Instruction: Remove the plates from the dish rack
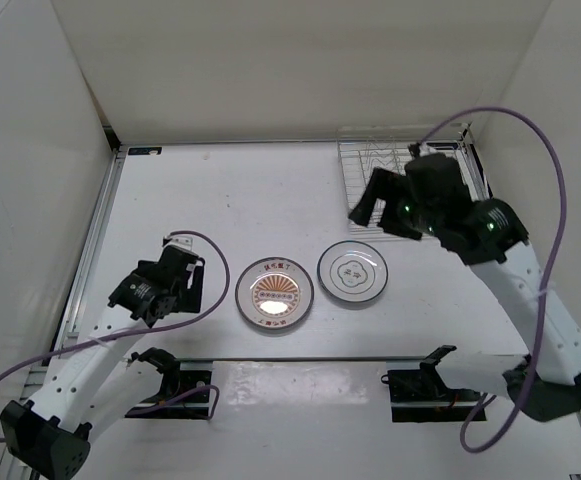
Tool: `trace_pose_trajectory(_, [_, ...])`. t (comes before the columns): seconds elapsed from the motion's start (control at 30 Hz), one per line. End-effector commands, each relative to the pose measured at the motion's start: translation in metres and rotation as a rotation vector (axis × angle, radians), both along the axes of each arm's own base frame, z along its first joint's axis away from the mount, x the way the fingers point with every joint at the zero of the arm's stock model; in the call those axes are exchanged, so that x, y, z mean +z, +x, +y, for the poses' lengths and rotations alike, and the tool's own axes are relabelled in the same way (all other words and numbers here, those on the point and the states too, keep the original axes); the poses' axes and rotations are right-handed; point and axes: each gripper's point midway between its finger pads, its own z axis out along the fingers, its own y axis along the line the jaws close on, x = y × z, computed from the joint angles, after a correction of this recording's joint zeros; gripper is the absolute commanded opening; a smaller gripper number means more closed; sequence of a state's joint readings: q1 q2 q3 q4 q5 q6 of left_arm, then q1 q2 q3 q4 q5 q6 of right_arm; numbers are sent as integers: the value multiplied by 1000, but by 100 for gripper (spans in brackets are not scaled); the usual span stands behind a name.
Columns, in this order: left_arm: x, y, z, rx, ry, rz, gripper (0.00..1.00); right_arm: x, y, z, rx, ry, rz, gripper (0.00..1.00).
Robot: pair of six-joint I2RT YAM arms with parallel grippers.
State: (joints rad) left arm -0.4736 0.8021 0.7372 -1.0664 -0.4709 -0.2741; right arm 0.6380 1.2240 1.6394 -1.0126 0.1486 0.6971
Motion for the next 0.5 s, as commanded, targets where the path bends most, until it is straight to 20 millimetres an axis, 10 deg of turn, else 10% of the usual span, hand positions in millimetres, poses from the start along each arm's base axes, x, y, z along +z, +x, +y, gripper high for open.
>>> trace_pose_trajectory(0.0, [15, 16, -7, -15, -17, -59, 100, -54, -25, -72, -152, -269, 46, 90])
trace_pose_trajectory(0.3, [24, 40, -55, -294, -154, -123, 100, -115, -90, -156, -340, -424, 119, 90])
trace_pose_trajectory(0.47, [5, 36, -84, -375, -315, -180, 100, -124, -90, -160, -317, -514, 168, 90])
